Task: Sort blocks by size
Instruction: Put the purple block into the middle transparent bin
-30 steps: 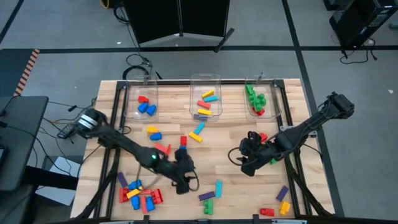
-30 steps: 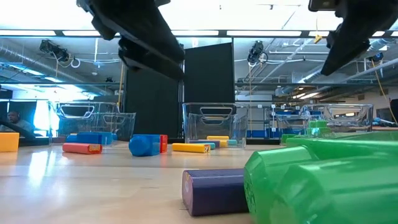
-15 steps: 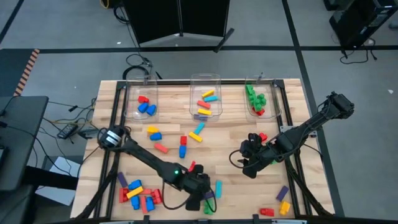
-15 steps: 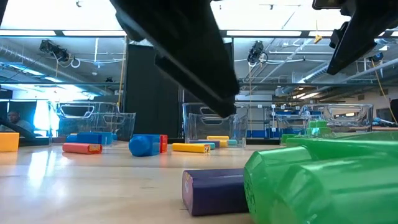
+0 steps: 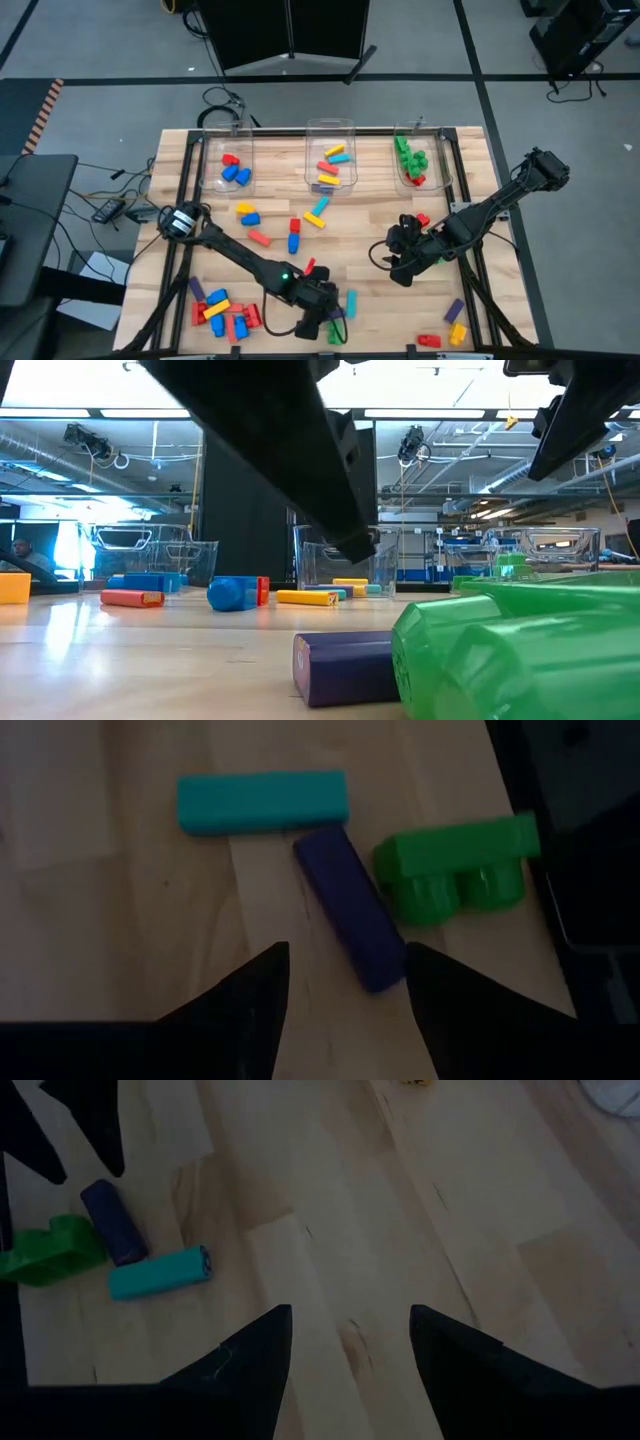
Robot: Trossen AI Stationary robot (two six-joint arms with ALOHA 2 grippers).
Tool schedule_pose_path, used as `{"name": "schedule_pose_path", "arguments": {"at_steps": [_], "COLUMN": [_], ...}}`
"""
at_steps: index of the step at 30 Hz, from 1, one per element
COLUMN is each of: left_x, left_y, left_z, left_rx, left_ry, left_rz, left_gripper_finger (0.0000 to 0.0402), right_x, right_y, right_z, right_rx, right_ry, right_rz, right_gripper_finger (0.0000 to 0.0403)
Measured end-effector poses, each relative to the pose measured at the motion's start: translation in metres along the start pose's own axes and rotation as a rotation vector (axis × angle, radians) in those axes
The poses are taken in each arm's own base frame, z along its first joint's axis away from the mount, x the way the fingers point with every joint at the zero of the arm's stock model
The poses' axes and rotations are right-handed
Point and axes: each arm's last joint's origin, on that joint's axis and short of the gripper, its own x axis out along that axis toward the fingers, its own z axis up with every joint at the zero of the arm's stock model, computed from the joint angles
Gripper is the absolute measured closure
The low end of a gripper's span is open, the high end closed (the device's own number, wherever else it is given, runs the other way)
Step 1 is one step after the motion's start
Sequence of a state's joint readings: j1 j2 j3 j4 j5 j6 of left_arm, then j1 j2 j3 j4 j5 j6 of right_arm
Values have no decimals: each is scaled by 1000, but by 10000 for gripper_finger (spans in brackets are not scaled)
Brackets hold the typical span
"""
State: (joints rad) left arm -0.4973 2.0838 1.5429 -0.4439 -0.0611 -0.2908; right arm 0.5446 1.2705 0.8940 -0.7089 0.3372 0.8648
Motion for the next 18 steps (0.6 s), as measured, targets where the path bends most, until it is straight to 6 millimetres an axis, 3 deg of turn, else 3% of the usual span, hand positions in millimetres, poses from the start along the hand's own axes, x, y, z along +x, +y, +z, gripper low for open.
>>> {"name": "schedule_pose_path", "arguments": {"at_steps": [10, 18], "left_x": [0, -1], "left_y": [-1, -3], "left_z": [-6, -1], "left_rx": [77, -89], "left_ry": [67, 0], "left_rz": [-33, 1], "left_gripper_finger": [195, 195], "right_x": [-3, -9], "right_y": [8, 17], "right_z": [-9, -21], "right_rx": [129, 90], "right_ry": [46, 63], "right_rz": [48, 83], "right_gripper_finger": [188, 188]}}
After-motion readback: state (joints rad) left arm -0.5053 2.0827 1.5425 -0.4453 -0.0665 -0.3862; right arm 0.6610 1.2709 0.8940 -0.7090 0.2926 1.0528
